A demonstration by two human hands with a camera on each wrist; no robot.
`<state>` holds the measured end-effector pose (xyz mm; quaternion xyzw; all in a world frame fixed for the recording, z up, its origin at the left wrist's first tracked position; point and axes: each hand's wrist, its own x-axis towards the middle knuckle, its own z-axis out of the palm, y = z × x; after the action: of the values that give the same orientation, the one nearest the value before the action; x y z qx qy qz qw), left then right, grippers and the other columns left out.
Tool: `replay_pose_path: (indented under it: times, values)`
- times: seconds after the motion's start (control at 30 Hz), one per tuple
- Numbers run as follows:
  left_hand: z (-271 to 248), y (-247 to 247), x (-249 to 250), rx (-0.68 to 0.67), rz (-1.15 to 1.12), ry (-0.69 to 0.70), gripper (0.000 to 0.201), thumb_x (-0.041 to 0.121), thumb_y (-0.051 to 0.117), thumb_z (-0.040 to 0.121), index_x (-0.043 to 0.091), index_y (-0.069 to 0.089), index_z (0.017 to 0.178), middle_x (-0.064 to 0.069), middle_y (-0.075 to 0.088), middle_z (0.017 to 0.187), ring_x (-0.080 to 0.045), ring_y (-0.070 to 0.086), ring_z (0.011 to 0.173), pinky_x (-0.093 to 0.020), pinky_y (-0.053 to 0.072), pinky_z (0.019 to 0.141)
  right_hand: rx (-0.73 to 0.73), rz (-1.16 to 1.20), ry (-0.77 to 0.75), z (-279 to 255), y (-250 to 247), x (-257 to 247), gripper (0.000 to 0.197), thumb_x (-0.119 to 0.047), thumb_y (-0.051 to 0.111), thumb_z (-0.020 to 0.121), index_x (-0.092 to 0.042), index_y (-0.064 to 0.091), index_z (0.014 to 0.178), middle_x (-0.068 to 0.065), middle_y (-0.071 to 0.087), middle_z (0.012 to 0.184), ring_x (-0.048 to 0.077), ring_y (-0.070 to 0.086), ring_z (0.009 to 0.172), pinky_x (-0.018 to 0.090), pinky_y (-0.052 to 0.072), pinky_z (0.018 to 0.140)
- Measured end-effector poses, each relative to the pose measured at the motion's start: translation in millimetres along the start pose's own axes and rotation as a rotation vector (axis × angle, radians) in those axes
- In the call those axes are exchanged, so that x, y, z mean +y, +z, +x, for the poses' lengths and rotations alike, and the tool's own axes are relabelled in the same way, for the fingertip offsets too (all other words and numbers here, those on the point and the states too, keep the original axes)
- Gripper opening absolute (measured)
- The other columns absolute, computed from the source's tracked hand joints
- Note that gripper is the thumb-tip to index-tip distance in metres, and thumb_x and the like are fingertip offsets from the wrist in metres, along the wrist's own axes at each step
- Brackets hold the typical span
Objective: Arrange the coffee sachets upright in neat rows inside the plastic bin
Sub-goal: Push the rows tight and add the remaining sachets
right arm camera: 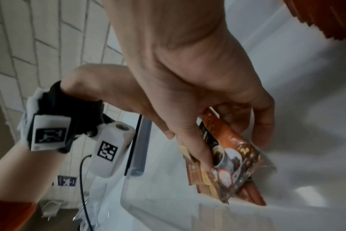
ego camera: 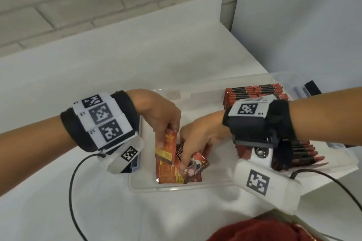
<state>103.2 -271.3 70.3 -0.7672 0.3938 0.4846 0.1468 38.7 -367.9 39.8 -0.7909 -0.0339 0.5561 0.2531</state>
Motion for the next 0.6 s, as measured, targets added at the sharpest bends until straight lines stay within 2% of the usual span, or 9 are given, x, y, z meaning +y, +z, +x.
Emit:
replay_pose_path:
  times: [0.1, 0.17, 0.23, 0.27, 0.33, 0.4, 0.47, 0.53, 0.6]
  values:
    - [1.6, 1.8, -1.7, 0.052, -0.028, -0.014, 0.032, 0.022, 0.072, 0.084, 0.013, 0.062, 0.113, 0.006, 0.063, 0.097, -0.008, 0.053, 0.084, -0.010, 0.036, 0.065, -0.066, 0.124, -0.027, -3.6, -6.0, 3.0, 0.036, -0.008, 0.067, 0.088, -0.011, 0.057, 0.122, 0.010, 0.064, 0.117, 0.024, 0.061, 0.104, 0.039, 0.049, 0.098]
    - [-0.1, -0.1, -4.9, 0.103, -0.065, -0.020, 0.029, 0.023, 0.072, 0.084, 0.017, 0.057, 0.109, 0.014, 0.056, 0.087, -0.002, 0.050, 0.075, -0.010, 0.034, 0.063, -0.089, 0.245, -0.059, -13.5, -12.8, 7.6, 0.030, -0.004, 0.063, 0.090, -0.007, 0.059, 0.120, 0.012, 0.067, 0.108, 0.025, 0.063, 0.097, 0.045, 0.049, 0.099]
    - [-7.3, -4.0, -9.0, 0.152, -0.119, -0.010, 0.023, 0.028, 0.072, 0.084, 0.021, 0.056, 0.099, 0.015, 0.057, 0.084, -0.001, 0.052, 0.075, -0.014, 0.038, 0.066, -0.055, 0.375, -0.103, -24.7, -22.1, 14.2, 0.030, 0.000, 0.059, 0.092, 0.000, 0.056, 0.121, 0.018, 0.068, 0.111, 0.028, 0.064, 0.098, 0.048, 0.050, 0.097]
    - [-12.2, -6.2, -11.5, 0.175, -0.154, 0.002, 0.021, 0.030, 0.072, 0.084, 0.021, 0.058, 0.097, 0.013, 0.062, 0.088, -0.002, 0.055, 0.079, -0.017, 0.041, 0.072, -0.029, 0.447, -0.132, -30.5, -27.1, 18.2, 0.030, 0.002, 0.057, 0.092, 0.002, 0.055, 0.122, 0.019, 0.067, 0.114, 0.028, 0.065, 0.099, 0.048, 0.051, 0.095]
    - [-22.1, -11.1, -14.8, 0.224, -0.253, 0.032, 0.021, 0.034, 0.071, 0.084, 0.022, 0.061, 0.097, 0.011, 0.068, 0.097, -0.011, 0.062, 0.091, -0.026, 0.048, 0.083, 0.017, 0.592, -0.207, -42.9, -35.5, 27.4, 0.023, 0.004, 0.056, 0.091, 0.002, 0.057, 0.115, 0.018, 0.069, 0.108, 0.026, 0.068, 0.094, 0.048, 0.055, 0.089]
    - [-29.7, -14.7, -15.9, 0.261, -0.432, 0.063, 0.021, 0.033, 0.070, 0.085, 0.023, 0.060, 0.100, 0.008, 0.070, 0.099, -0.016, 0.066, 0.091, -0.031, 0.053, 0.083, 0.071, 0.697, -0.278, -56.1, -41.2, 36.0, 0.023, 0.004, 0.055, 0.091, -0.001, 0.056, 0.114, 0.018, 0.069, 0.111, 0.027, 0.068, 0.095, 0.048, 0.054, 0.090]
    - [-34.3, -17.8, -13.1, 0.288, -0.633, 0.107, 0.024, 0.027, 0.070, 0.086, 0.020, 0.058, 0.105, 0.002, 0.071, 0.095, -0.013, 0.068, 0.089, -0.030, 0.057, 0.079, 0.151, 0.797, -0.327, -69.6, -43.7, 45.1, 0.020, 0.000, 0.053, 0.094, -0.004, 0.054, 0.113, 0.022, 0.066, 0.116, 0.028, 0.067, 0.096, 0.050, 0.054, 0.089]
    - [-36.7, -21.8, -8.7, 0.346, -0.755, 0.149, 0.029, 0.023, 0.070, 0.085, 0.017, 0.057, 0.110, 0.001, 0.070, 0.089, -0.012, 0.067, 0.086, -0.030, 0.057, 0.076, 0.214, 0.875, -0.383, -84.4, -43.3, 53.1, 0.012, -0.011, 0.050, 0.098, -0.006, 0.057, 0.106, 0.021, 0.067, 0.116, 0.027, 0.067, 0.094, 0.049, 0.056, 0.085]
    - [-38.3, -27.0, -2.3, 0.423, -0.829, 0.198, 0.033, 0.023, 0.070, 0.084, 0.017, 0.057, 0.113, 0.003, 0.070, 0.084, -0.009, 0.066, 0.082, -0.026, 0.054, 0.073, 0.256, 0.893, -0.456, -98.8, -41.0, 61.1, 0.022, -0.027, 0.052, 0.095, -0.008, 0.061, 0.103, 0.014, 0.071, 0.110, 0.025, 0.069, 0.095, 0.042, 0.058, 0.085]
